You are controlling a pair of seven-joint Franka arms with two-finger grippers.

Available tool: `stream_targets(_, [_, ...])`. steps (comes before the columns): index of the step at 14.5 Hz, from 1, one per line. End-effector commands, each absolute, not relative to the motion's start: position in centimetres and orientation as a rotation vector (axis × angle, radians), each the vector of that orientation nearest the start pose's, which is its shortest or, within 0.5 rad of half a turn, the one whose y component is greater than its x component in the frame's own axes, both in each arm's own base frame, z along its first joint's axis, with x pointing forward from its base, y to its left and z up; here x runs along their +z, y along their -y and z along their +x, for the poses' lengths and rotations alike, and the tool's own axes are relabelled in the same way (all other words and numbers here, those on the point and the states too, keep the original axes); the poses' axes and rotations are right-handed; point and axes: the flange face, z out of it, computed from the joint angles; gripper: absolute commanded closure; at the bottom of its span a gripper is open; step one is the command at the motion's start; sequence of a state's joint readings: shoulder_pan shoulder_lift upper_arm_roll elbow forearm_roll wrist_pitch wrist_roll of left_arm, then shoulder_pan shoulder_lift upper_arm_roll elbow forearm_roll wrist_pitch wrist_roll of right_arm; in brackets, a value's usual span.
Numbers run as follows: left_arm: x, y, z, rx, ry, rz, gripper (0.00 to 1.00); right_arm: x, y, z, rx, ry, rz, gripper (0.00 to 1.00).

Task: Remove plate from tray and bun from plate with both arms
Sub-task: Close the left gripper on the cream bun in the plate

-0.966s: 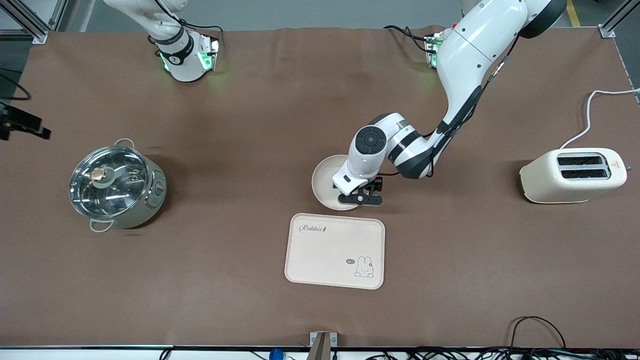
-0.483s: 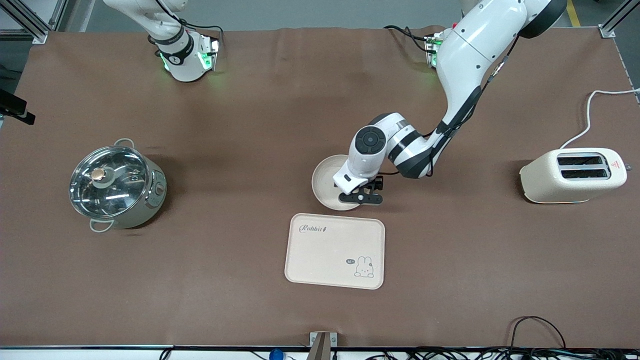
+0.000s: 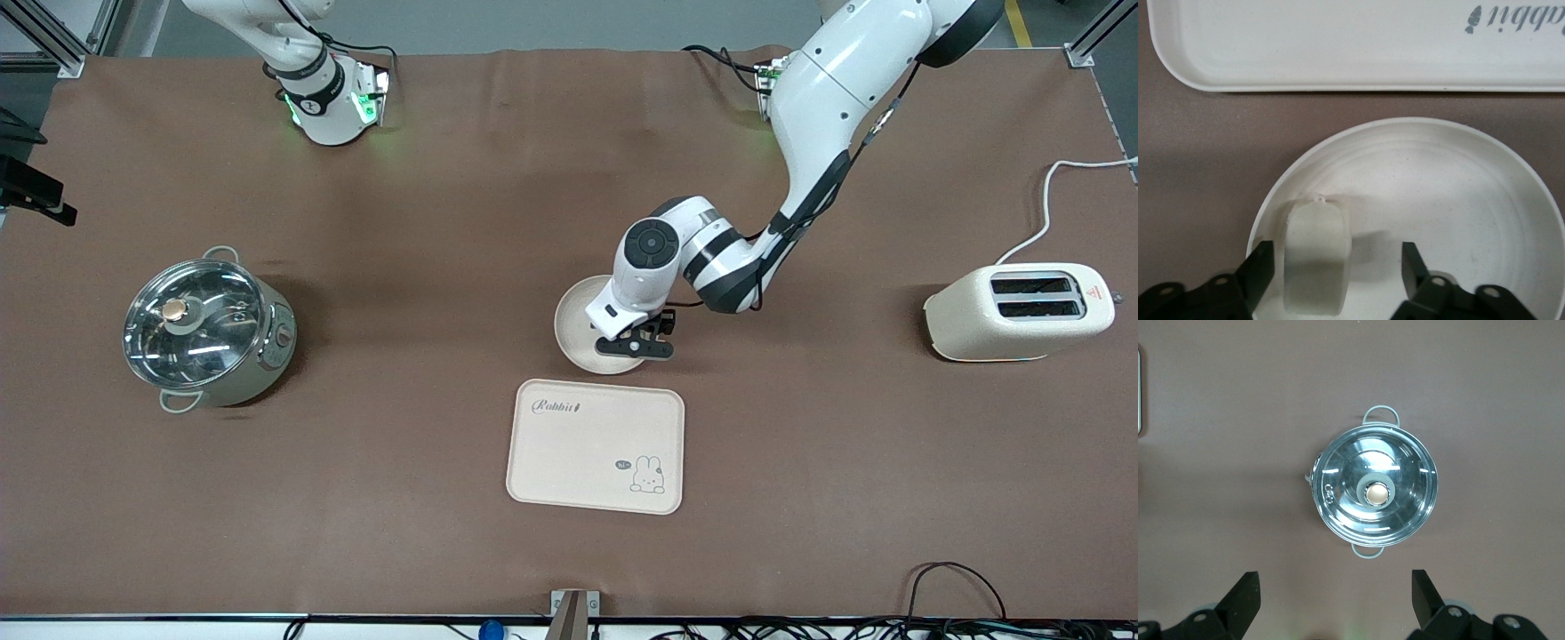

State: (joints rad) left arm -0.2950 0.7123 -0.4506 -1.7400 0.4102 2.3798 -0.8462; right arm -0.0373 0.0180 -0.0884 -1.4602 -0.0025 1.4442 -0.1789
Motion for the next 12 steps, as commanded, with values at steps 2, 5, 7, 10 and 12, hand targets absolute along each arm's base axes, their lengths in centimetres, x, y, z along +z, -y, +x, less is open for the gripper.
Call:
stream_targets(2, [20.5, 42.8, 50.5, -0.033, -0.145, -3.138, 0.70, 65.5, 6.3, 54.3, 0.045, 0.082, -3.157, 0.00])
stream_targets(5, [21.3, 42.7, 50.7, -0.042, -0.091, -3.133, 0.95, 65.4, 6.5, 54.3, 0.055, 0.077, -3.155, 0.00])
stream_targets(7, [24.5, 41.5, 51.8, -0.076, -0.101, -3.103, 0.99, 65.4, 6.4, 54.3, 0.055, 0.077, -3.155, 0.00])
stream_targets(10, [31.9, 35.3, 54.4, 0.005, -0.165, -3.077, 0.99, 65.4, 6.4, 54.3, 0.054, 0.077, -3.152, 0.00])
stream_targets(12, [32.7, 28.3, 56.7, 0.035, -0.201, -3.101, 0.99, 65.3, 6.4, 54.3, 0.056, 0.077, -3.152, 0.00])
